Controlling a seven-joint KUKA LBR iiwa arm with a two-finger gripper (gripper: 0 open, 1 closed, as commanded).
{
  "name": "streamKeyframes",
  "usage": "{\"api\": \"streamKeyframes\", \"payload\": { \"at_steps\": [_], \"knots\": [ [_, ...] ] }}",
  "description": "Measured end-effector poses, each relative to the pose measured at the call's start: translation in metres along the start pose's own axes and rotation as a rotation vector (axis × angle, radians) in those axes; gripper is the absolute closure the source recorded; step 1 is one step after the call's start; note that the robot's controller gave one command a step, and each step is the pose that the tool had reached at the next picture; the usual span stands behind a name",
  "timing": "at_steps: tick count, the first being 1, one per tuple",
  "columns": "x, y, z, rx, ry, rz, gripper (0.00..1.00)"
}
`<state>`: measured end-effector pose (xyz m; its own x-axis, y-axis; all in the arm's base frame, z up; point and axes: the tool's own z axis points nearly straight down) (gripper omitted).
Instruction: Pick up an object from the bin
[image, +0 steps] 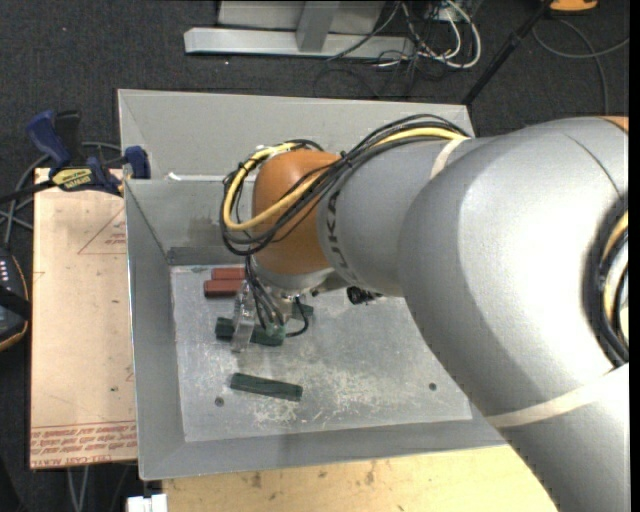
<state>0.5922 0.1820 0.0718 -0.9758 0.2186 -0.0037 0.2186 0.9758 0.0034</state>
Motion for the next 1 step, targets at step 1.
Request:
{"api": "streamKeyframes", "payload": {
  "at_steps": [1],
  "knots": [
    [0.0062, 0.0018, -0.1673, -0.002, -0.007, -0.143, 1.0]
  ]
}}
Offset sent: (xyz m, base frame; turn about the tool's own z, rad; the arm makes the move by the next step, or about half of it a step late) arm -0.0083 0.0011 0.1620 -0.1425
